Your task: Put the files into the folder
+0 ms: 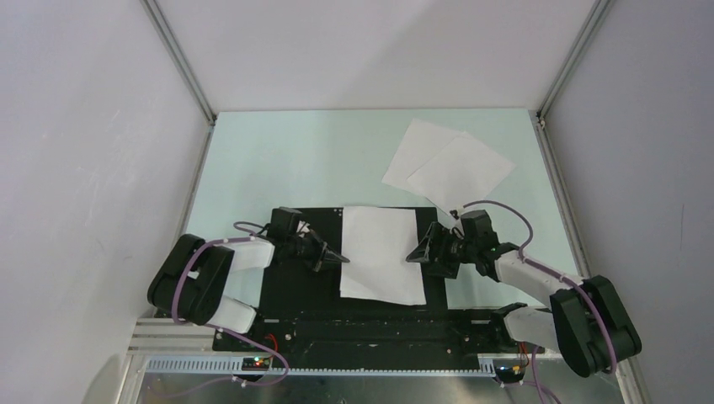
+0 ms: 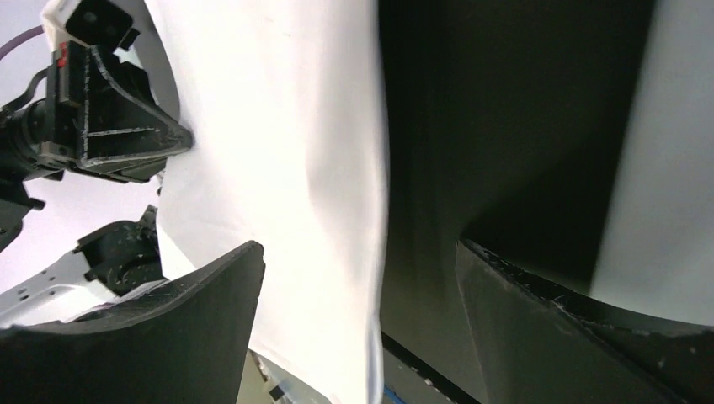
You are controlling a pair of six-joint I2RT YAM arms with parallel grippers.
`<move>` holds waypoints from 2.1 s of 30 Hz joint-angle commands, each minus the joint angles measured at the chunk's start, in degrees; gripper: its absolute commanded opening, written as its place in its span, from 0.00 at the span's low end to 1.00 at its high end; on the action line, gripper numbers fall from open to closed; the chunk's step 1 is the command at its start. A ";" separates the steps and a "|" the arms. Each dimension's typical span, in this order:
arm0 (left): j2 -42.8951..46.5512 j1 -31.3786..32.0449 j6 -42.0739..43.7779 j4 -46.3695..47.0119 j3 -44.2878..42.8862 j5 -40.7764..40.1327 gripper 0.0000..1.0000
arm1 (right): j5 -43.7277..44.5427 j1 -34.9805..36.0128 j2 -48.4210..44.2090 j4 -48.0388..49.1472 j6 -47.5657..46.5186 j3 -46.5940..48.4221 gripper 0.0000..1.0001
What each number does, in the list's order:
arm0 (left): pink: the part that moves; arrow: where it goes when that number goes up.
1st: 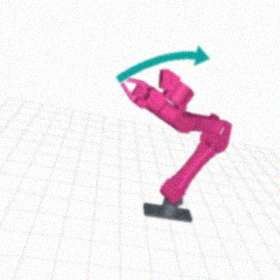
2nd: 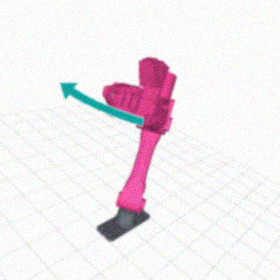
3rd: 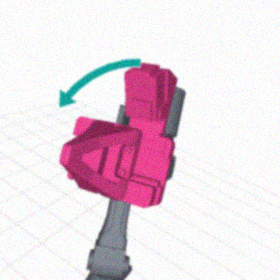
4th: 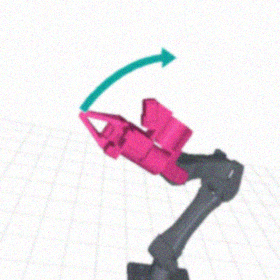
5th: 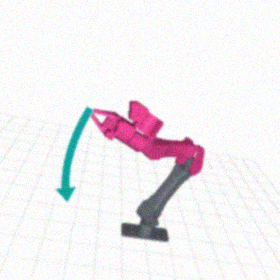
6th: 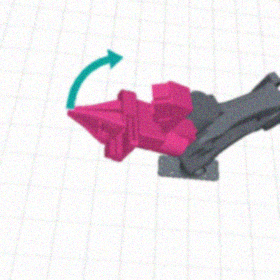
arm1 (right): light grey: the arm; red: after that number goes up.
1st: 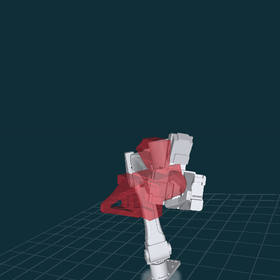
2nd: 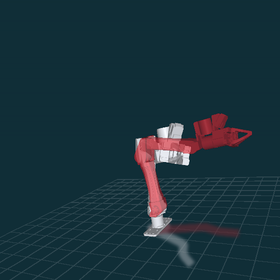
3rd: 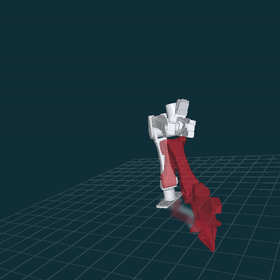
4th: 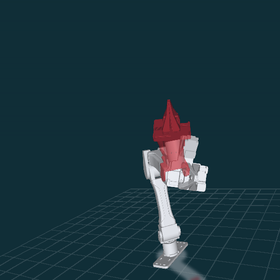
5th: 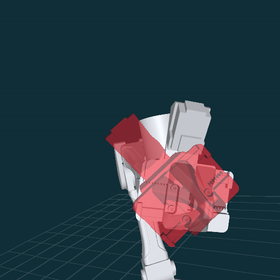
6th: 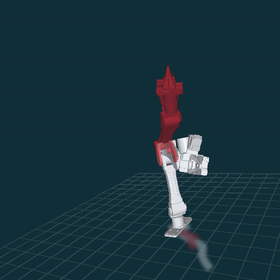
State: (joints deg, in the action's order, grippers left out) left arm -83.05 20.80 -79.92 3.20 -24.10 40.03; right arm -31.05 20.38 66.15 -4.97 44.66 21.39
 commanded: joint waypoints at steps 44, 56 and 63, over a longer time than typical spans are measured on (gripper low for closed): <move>0.27 4.59 31.50 -27.73 -13.64 -24.76 0.28 | 16.99 2.18 1.98 -8.42 -14.18 6.82 0.00; -3.68 4.59 29.52 -28.09 -14.28 -31.47 0.12 | 20.50 6.09 4.36 -11.06 -16.13 10.27 0.00; -3.99 4.60 29.90 -28.72 -13.78 -32.65 0.11 | 24.28 7.31 7.60 -14.96 -16.05 14.60 0.00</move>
State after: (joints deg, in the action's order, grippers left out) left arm -85.10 25.39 -51.07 -23.99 -38.39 16.43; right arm -10.52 26.48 73.06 -17.52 29.89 32.08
